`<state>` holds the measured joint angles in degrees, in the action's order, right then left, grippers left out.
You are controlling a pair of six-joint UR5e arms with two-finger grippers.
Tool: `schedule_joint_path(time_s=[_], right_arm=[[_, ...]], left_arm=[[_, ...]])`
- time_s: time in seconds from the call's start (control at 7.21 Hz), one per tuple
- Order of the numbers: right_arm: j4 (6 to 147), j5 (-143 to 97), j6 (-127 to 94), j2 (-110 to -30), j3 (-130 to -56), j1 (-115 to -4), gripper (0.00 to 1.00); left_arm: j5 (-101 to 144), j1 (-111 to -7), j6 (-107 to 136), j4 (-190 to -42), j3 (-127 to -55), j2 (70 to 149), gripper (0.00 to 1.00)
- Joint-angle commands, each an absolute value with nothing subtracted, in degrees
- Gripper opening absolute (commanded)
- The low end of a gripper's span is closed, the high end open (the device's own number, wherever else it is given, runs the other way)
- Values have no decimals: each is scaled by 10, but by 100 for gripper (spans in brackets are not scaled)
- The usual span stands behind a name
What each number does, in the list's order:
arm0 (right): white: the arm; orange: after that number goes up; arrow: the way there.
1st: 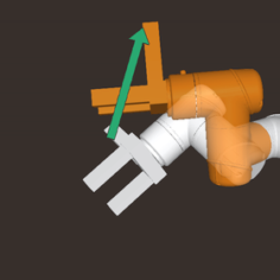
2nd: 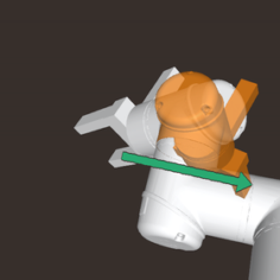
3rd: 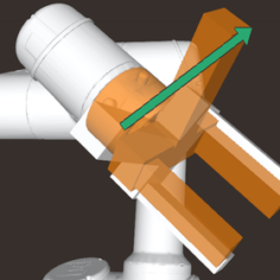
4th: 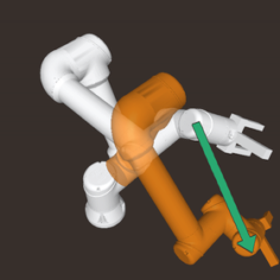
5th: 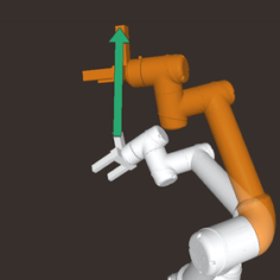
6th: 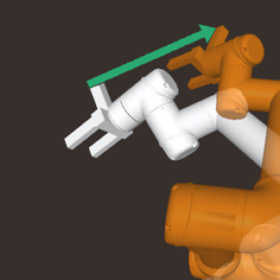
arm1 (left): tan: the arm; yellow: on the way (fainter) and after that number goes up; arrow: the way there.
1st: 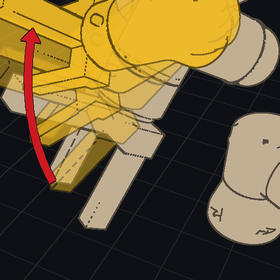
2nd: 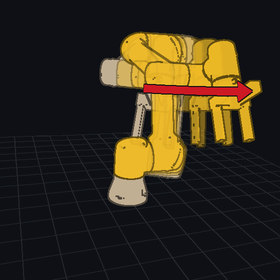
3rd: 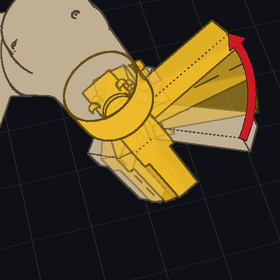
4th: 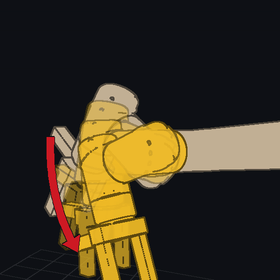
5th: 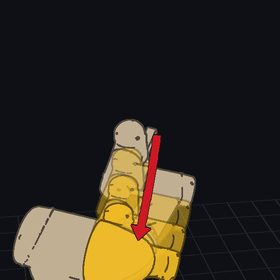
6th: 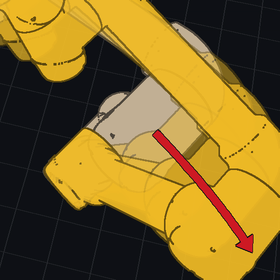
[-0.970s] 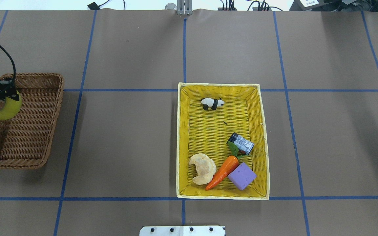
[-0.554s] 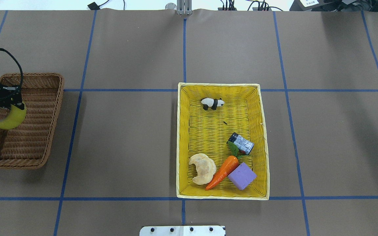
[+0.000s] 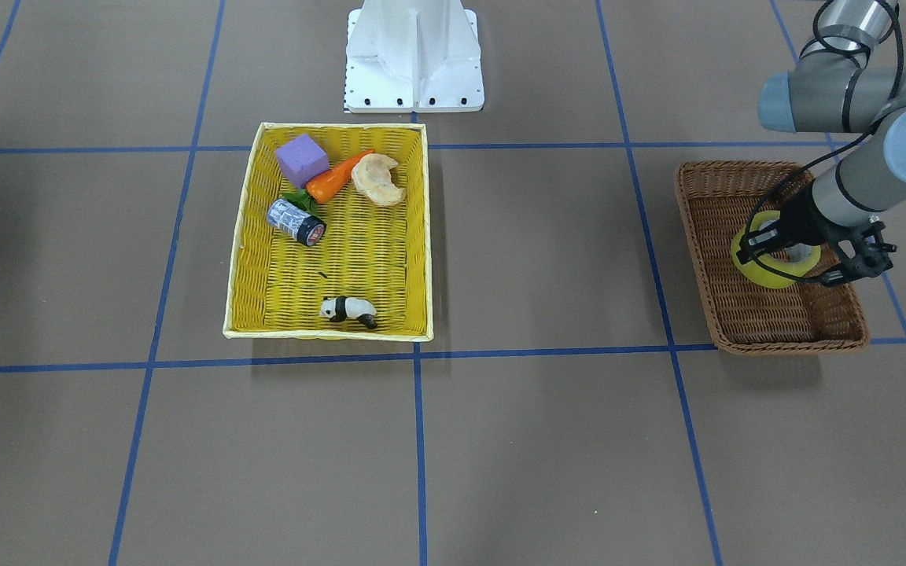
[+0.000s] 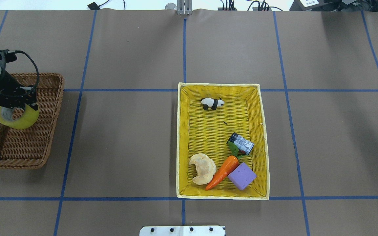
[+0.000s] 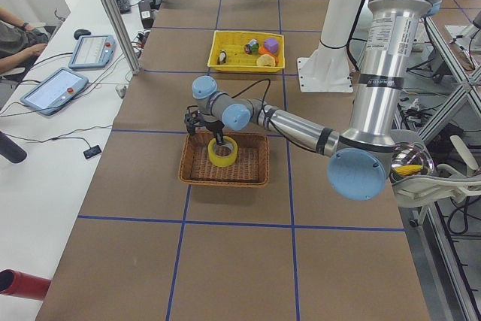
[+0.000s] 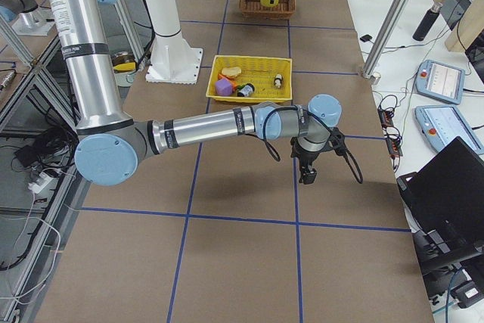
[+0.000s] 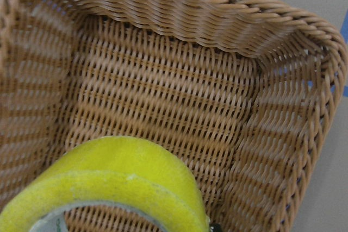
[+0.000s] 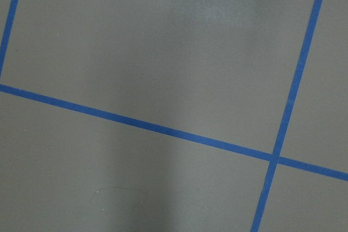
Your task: Move tape to another basket
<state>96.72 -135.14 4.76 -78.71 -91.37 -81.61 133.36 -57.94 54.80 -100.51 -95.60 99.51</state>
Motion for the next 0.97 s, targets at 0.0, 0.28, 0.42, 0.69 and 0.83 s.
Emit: schedule_joint_path(time_s=[0.0, 0.28, 0.42, 0.69, 0.83], right_arm=[[986, -1341, 48, -787, -928, -812, 100], [1000, -1342, 48, -790, -942, -812, 100], [1000, -1342, 48, -789, -942, -812, 100], [1000, -1342, 48, -788, -942, -812, 100], [1000, -1342, 48, -788, -942, -812, 100]], left_arm=[[1334, -577, 533, -1006, -940, 998, 0], [1334, -570, 533, -1007, -932, 1002, 0], [1334, -567, 533, -1009, -915, 1012, 0], [1334, -565, 533, -1007, -911, 1020, 0], [1333, -564, 533, -1006, -911, 1020, 25]])
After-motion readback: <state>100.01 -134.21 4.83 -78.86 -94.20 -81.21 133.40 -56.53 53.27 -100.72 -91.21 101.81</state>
